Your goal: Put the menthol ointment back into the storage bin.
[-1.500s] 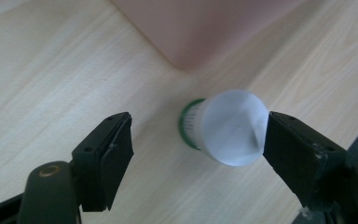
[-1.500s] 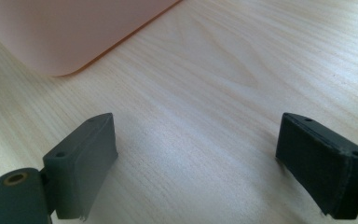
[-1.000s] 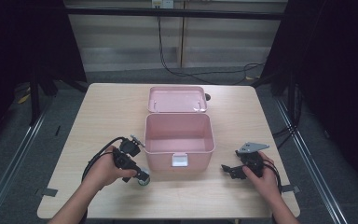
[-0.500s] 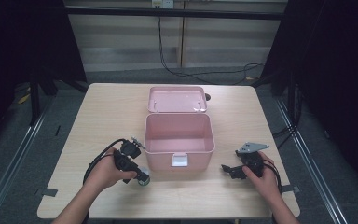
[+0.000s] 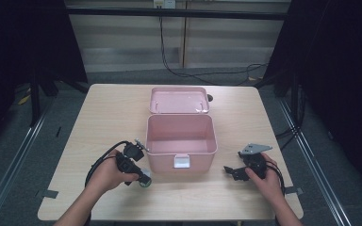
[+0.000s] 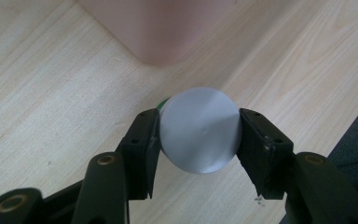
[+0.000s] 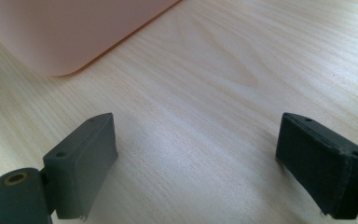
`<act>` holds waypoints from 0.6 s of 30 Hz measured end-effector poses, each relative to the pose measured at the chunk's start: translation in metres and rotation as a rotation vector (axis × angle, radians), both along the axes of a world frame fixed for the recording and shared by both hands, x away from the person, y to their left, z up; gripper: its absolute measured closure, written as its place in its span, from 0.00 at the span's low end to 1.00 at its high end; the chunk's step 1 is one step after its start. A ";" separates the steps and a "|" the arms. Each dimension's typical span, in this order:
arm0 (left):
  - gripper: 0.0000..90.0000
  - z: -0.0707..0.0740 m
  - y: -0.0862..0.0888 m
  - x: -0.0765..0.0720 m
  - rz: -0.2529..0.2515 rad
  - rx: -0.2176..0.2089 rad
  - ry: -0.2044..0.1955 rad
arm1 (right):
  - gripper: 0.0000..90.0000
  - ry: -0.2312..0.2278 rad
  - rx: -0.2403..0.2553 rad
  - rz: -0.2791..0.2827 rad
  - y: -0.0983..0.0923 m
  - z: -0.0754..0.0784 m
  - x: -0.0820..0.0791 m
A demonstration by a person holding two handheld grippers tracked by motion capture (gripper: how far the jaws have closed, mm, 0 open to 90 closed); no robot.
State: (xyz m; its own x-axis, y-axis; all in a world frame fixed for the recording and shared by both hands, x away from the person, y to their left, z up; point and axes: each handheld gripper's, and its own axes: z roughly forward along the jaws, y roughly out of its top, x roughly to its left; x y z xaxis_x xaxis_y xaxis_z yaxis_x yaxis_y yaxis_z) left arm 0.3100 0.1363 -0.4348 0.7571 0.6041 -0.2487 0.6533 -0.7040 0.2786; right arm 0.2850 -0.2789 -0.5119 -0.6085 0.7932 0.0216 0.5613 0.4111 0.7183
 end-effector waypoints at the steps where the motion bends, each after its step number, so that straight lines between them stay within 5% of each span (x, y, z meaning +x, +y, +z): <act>1: 0.55 0.000 0.000 0.000 0.008 0.000 0.000 | 0.13 -0.001 0.000 0.001 0.000 0.000 0.000; 18: 0.56 0.030 0.015 0.011 0.057 -0.005 0.065 | 0.13 -0.001 -0.002 0.000 0.000 0.000 0.000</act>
State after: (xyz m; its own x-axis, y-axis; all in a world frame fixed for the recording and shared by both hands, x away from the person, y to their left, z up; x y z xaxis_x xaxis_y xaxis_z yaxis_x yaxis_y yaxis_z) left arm 0.3214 0.1518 -0.4043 0.7039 0.6439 -0.2998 0.7088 -0.6641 0.2378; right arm 0.2850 -0.2789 -0.5118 -0.6086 0.7932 0.0193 0.5607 0.4127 0.7178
